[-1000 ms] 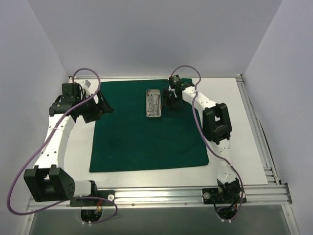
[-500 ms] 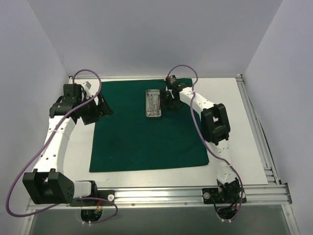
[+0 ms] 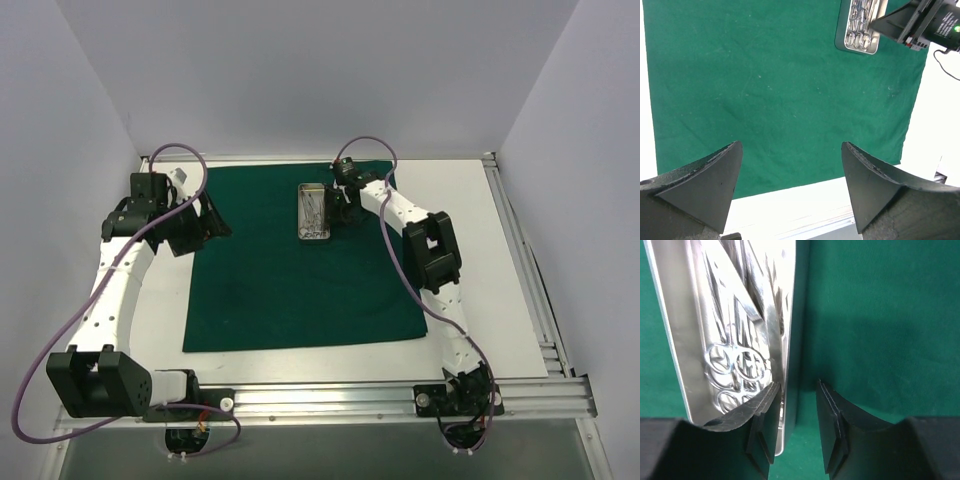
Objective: Open and lay out the surgical kit
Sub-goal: Pick up the container from the surgical kit, then place the container in the surgical kit.
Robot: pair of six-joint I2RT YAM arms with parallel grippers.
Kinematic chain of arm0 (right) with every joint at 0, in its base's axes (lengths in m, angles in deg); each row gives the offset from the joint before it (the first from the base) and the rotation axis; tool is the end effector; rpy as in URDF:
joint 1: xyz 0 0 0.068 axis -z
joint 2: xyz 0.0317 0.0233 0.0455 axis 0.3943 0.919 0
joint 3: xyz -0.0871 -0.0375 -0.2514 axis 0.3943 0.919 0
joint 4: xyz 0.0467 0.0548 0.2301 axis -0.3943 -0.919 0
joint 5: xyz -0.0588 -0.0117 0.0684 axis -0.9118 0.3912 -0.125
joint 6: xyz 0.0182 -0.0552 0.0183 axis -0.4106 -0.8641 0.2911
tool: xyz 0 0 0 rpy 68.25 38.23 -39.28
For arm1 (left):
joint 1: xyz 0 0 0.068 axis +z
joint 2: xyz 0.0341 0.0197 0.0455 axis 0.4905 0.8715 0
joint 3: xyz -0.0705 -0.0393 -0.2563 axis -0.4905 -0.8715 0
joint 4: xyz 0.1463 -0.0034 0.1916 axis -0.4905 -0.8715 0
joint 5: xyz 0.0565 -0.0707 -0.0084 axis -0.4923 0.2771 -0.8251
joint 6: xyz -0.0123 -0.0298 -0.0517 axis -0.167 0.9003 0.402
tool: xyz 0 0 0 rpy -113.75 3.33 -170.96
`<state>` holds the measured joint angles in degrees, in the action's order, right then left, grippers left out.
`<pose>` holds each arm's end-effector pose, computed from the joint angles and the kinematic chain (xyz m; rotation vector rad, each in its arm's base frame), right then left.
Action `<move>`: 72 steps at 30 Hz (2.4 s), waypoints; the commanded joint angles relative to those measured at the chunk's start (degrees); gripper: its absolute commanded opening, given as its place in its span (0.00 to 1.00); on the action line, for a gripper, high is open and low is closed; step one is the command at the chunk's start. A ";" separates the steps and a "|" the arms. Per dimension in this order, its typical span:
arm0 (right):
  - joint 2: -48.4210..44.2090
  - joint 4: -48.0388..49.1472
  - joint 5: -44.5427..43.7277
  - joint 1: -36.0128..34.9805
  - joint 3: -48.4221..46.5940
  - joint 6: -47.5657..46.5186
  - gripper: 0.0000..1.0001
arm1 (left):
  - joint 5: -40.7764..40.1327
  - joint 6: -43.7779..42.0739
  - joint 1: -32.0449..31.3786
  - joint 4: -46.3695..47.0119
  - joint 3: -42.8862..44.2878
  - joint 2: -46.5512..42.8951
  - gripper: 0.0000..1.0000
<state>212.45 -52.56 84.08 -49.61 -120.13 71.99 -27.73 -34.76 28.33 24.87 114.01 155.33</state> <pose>0.4609 0.2384 0.1722 -0.1414 2.4791 0.6289 0.2489 -0.0178 0.3315 -0.4070 2.4564 -0.5654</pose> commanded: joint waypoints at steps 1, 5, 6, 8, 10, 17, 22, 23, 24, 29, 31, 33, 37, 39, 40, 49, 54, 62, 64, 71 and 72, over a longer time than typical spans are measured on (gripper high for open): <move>0.80 -2.65 -1.99 -0.85 -1.85 0.25 0.34 | -0.47 0.19 -0.10 -0.47 0.47 -0.85 0.89; 1.94 -3.26 -2.43 -0.94 -3.68 0.16 0.23 | -1.00 -0.07 -0.10 -0.65 0.56 -0.93 0.88; 2.21 -3.70 -2.43 -0.94 -3.95 0.07 0.16 | -1.17 -0.25 -0.02 -0.83 0.65 -0.93 0.87; 2.21 -3.88 -2.52 -1.03 -4.39 0.60 0.11 | -1.79 -0.33 -0.10 -1.09 0.82 -0.76 0.85; 2.21 -4.32 -2.17 -1.03 -5.36 1.21 0.02 | -1.96 -0.51 -0.10 -1.44 1.08 -0.58 0.85; -0.07 -5.81 -1.20 -1.03 -7.38 3.33 0.00 | -2.49 -1.83 -0.02 -2.93 2.05 2.92 0.79; -0.43 -9.32 -2.43 -0.94 -10.98 3.24 0.00 | -2.05 -2.09 -0.02 -2.85 2.67 3.37 0.78; -0.60 -10.29 -2.70 -0.94 -10.99 3.15 0.00 | -1.88 -1.92 -0.02 -2.68 2.75 3.55 0.78; -1.30 -10.73 -3.74 -1.12 -10.81 2.98 0.00 | -1.88 -1.83 -0.02 -2.50 2.93 3.64 0.78; -7.09 -12.58 -7.44 -1.73 -6.00 1.13 0.00 | -2.23 -2.01 -0.02 -2.76 3.72 5.13 0.78; -9.47 -13.02 -8.76 -2.00 -3.35 0.43 0.00 | -2.14 -2.01 0.07 -2.76 3.72 5.48 0.77; -13.60 -13.20 -9.99 -2.17 1.20 -1.06 0.00 | -1.79 -2.09 -0.02 -2.59 3.63 6.09 0.77; -21.07 -11.09 -12.98 -2.35 10.44 -2.65 0.00 | -1.18 -2.09 -0.02 -2.59 3.72 7.24 0.77; -24.15 -9.86 -14.21 -2.17 13.43 -3.18 0.00 | -0.65 -1.74 -0.02 -1.97 3.72 7.59 0.77; -24.85 -9.42 -14.73 -2.00 15.62 -3.79 0.00 | -0.39 -1.48 -0.02 -1.71 3.72 7.94 0.76; -23.02 -5.29 -17.73 2.13 16.00 -7.48 0.00 | 1.55 -0.25 -0.98 -0.12 2.49 9.35 0.73; -20.12 -2.12 -18.17 5.38 15.47 -10.81 0.00 | 1.37 -0.25 -1.25 -0.21 1.35 9.26 0.73; -15.82 -0.01 -19.23 9.69 13.89 -17.50 0.00 | 1.64 -0.16 -2.04 -0.30 1.44 10.14 0.73; -15.55 0.60 -18.17 10.39 13.53 -16.98 0.00 | 1.64 -0.07 -2.30 -0.47 1.96 10.84 0.72; -13.70 0.17 -19.05 10.57 11.61 -15.84 0.00 | 1.11 -0.16 -3.44 -1.44 3.90 12.34 0.72; -13.70 0.08 -18.61 10.31 11.08 -15.66 0.00 | 1.02 -0.25 -3.44 -1.53 3.99 12.42 0.72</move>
<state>199.10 -54.27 66.24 -38.88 -104.79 56.08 -26.84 -35.17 25.27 22.83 115.39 167.79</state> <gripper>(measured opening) 0.057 0.721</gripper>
